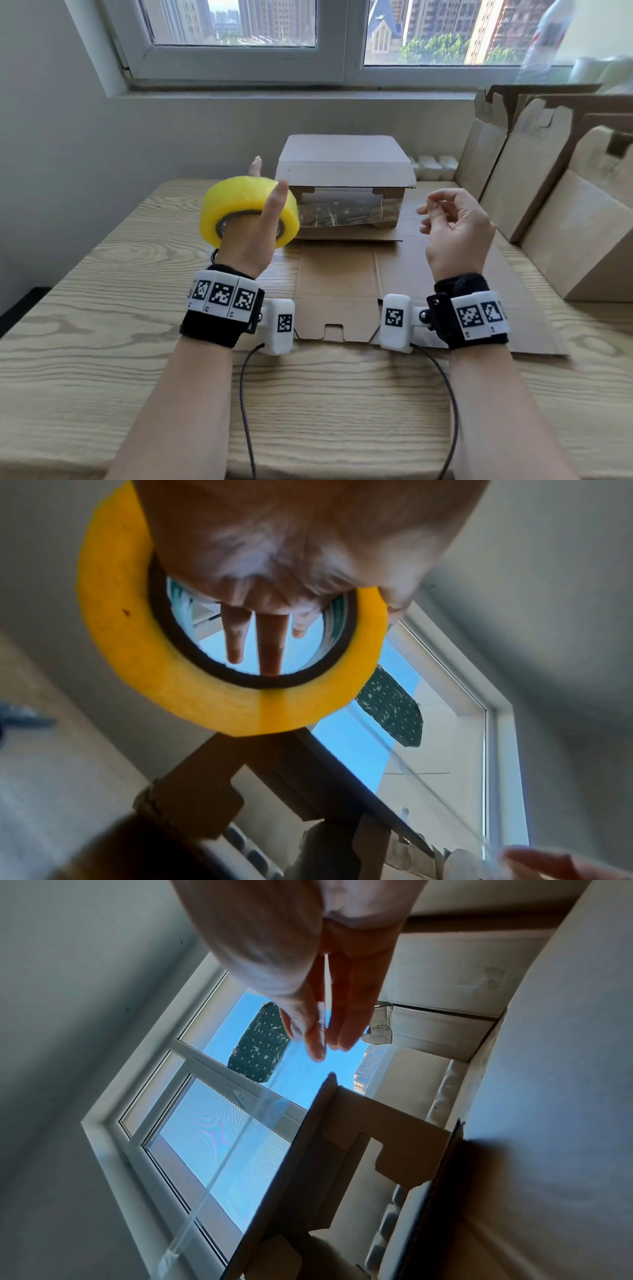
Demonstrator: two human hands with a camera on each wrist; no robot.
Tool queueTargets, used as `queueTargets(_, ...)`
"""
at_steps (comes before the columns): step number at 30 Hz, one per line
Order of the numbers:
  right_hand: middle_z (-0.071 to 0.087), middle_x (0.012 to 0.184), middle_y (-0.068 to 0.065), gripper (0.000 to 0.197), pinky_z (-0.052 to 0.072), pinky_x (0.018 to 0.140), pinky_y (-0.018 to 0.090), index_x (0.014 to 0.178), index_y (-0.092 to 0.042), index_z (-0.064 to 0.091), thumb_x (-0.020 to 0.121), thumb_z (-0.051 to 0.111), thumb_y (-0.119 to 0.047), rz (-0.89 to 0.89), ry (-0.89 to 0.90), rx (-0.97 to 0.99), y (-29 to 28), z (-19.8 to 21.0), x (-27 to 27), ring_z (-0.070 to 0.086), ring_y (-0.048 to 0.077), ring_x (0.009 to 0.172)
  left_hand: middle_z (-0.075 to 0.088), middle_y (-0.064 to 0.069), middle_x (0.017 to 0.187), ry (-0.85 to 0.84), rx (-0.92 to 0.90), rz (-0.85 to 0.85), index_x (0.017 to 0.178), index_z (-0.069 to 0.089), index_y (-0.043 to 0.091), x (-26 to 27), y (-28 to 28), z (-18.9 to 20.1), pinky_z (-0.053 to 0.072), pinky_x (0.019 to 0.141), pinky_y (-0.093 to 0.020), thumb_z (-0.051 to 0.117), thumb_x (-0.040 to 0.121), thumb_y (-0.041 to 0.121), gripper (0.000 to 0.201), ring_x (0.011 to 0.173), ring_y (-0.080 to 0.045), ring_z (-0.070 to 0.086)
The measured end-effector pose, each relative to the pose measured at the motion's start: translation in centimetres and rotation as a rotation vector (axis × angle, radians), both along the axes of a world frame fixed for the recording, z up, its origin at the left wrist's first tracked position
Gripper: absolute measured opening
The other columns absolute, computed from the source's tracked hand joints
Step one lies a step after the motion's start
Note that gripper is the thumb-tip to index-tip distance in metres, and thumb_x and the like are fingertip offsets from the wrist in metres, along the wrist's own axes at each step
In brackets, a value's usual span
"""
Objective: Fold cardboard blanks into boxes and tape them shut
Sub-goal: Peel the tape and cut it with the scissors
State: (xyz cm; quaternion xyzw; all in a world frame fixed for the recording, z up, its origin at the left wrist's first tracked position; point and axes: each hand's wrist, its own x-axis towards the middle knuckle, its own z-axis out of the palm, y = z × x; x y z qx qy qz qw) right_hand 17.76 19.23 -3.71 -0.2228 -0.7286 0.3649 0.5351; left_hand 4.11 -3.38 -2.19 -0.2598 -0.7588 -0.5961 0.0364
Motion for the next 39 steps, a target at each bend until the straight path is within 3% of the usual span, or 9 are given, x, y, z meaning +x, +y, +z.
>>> queueTargets(2, 0.067, 0.075, -0.01, 0.017, 0.058, 0.062, 0.035, 0.093, -0.02, 0.063, 0.096, 0.056, -0.005, -0.04, 0.042, -0.003, 0.4, 0.1, 0.4, 0.062, 0.013, 0.057, 0.065, -0.006, 0.106, 0.12, -0.083, 0.07, 0.156, 0.006, 0.039, -0.6, -0.6, 0.1, 0.032, 0.113, -0.048, 0.046, 0.081, 0.073, 0.091, 0.116, -0.024, 0.056)
queueTargets(7, 0.069, 0.078, -0.002, 0.016, 0.056, 0.057, 0.038, 0.091, -0.021, 0.061, 0.097, 0.056, -0.007, -0.043, 0.05, -0.007, 1.3, 0.2, 0.8, 0.06, 0.019, 0.054, 0.066, 0.008, 0.096, 0.339, -0.032, 0.133, 0.155, 0.019, 0.024, -2.2, -2.2, 0.1, 0.038, 0.11, -0.043, 0.08, 0.069, 0.054, 0.11, 0.115, -0.014, 0.058)
queueTargets(11, 0.071, 0.08, 0.001, 0.012, 0.056, 0.057, 0.035, 0.092, -0.019, 0.061, 0.097, 0.057, -0.01, -0.092, 0.059, -0.029, 1.8, -0.1, 0.9, 0.06, 0.016, 0.055, 0.066, 0.025, 0.083, 0.04, 0.234, 0.025, 0.154, 0.026, 0.027, -1.8, -2.0, 0.2, 0.043, 0.095, -0.02, 0.065, 0.089, 0.047, 0.078, 0.086, 0.011, 0.06)
queueTargets(15, 0.072, 0.081, -0.001, 0.011, 0.058, 0.059, 0.037, 0.091, -0.019, 0.063, 0.095, 0.059, -0.01, -0.144, 0.045, -0.029, 2.1, -0.5, 0.8, 0.063, 0.018, 0.058, 0.064, 0.006, 0.105, 0.21, 0.002, 0.145, 0.154, 0.021, 0.034, -1.3, -1.3, -0.1, 0.035, 0.11, -0.04, 0.063, 0.076, 0.059, 0.092, 0.116, -0.015, 0.055)
queueTargets(17, 0.072, 0.079, -0.005, 0.011, 0.058, 0.061, 0.041, 0.091, -0.019, 0.064, 0.094, 0.059, -0.01, -0.159, 0.044, -0.011, 2.1, -0.5, 0.7, 0.064, 0.021, 0.058, 0.067, 0.003, 0.11, 0.188, 0.051, 0.101, 0.153, 0.019, 0.037, -1.4, -1.0, -0.1, 0.038, 0.11, -0.045, 0.068, 0.074, 0.055, 0.095, 0.116, -0.019, 0.058)
queueTargets(22, 0.073, 0.082, -0.005, 0.009, 0.058, 0.066, 0.042, 0.09, -0.02, 0.064, 0.094, 0.06, -0.013, -0.155, 0.038, -0.019, 2.2, -0.8, 0.5, 0.066, 0.02, 0.064, 0.07, 0.004, 0.097, 0.207, 0.232, 0.143, 0.149, 0.033, 0.014, -1.6, -1.8, 0.1, 0.052, 0.091, -0.029, 0.079, 0.077, 0.007, 0.086, 0.085, -0.006, 0.065)
queueTargets(29, 0.071, 0.08, -0.006, 0.015, 0.059, 0.066, 0.046, 0.087, -0.027, 0.065, 0.093, 0.063, -0.013, -0.072, 0.039, -0.116, 2.5, -0.6, 0.6, 0.062, 0.016, 0.062, 0.071, 0.001, 0.097, 0.167, 0.288, 0.085, 0.149, 0.031, 0.016, -1.8, -2.6, 0.4, 0.051, 0.086, -0.024, 0.078, 0.077, 0.007, 0.086, 0.088, -0.009, 0.067)
queueTargets(33, 0.071, 0.08, 0.002, 0.011, 0.059, 0.064, 0.037, 0.088, -0.021, 0.067, 0.093, 0.066, -0.011, -0.021, -0.045, -0.222, 2.4, -0.9, 0.3, 0.06, 0.013, 0.056, 0.069, 0.002, 0.097, 0.223, 0.244, 0.083, 0.151, 0.025, 0.013, -1.9, -3.0, 0.5, 0.049, 0.091, -0.024, 0.075, 0.077, 0.006, 0.09, 0.087, -0.007, 0.065)
queueTargets(39, 0.07, 0.077, 0.003, 0.007, 0.055, 0.065, 0.029, 0.092, -0.01, 0.073, 0.089, 0.069, -0.005, 0.092, -0.294, -0.369, 1.9, -2.0, -0.5, 0.061, 0.011, 0.054, 0.064, -0.019, 0.092, -0.002, 0.268, 0.087, 0.138, 0.046, 0.011, -2.8, -4.1, 0.5, 0.054, 0.079, -0.027, 0.072, 0.07, -0.007, 0.075, 0.084, -0.017, 0.068)
